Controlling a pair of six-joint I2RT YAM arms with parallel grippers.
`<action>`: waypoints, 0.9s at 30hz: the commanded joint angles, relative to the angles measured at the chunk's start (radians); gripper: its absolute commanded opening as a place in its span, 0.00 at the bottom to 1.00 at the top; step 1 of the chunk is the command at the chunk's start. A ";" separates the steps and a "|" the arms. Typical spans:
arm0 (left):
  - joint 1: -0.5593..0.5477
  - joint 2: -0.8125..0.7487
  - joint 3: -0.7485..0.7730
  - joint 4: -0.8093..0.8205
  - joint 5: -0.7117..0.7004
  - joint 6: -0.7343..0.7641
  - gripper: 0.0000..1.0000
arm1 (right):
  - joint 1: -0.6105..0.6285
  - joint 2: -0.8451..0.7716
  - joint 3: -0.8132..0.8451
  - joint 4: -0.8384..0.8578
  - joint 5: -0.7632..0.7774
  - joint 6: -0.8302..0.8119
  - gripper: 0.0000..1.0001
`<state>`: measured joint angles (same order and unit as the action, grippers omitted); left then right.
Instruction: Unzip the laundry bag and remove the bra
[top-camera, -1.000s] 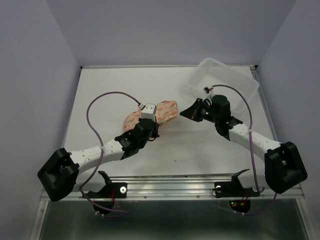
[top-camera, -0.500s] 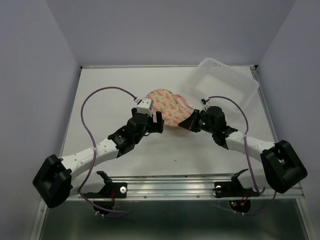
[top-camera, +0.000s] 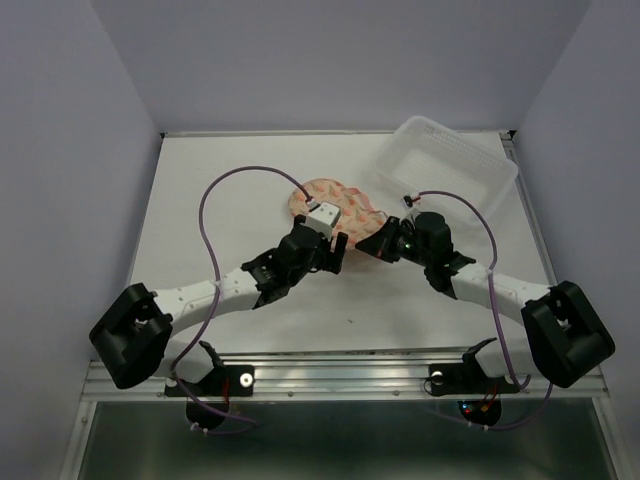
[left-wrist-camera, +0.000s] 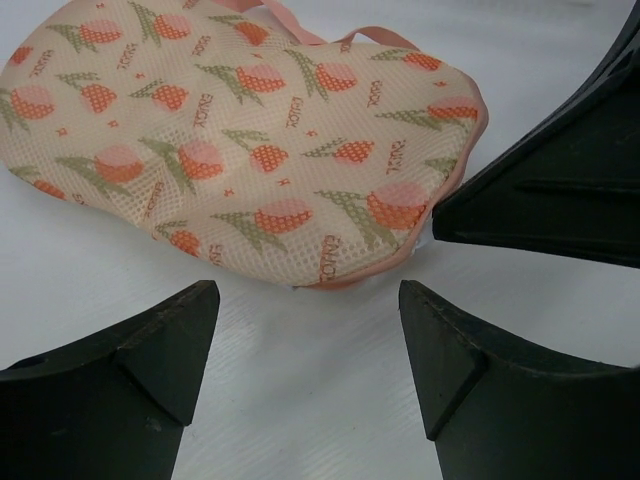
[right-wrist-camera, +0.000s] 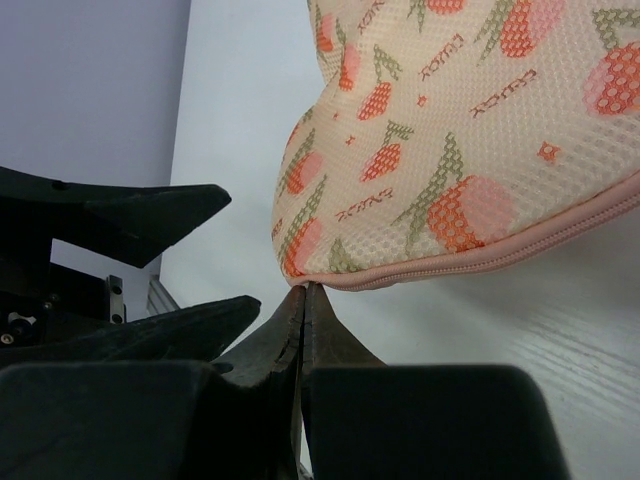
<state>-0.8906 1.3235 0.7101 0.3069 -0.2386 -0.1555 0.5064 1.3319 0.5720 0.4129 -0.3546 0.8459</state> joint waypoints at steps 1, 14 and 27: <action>-0.004 -0.021 0.051 0.058 -0.024 -0.047 0.85 | 0.004 -0.036 0.019 0.060 -0.006 -0.001 0.01; -0.042 0.094 0.008 0.129 0.018 0.367 0.87 | 0.004 -0.013 0.058 0.053 -0.081 -0.016 0.01; -0.053 0.149 0.011 0.210 -0.013 0.479 0.45 | 0.004 -0.027 0.069 0.038 -0.119 -0.024 0.01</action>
<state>-0.9405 1.4662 0.6941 0.4370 -0.2420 0.2844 0.5060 1.3270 0.5991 0.4091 -0.4438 0.8341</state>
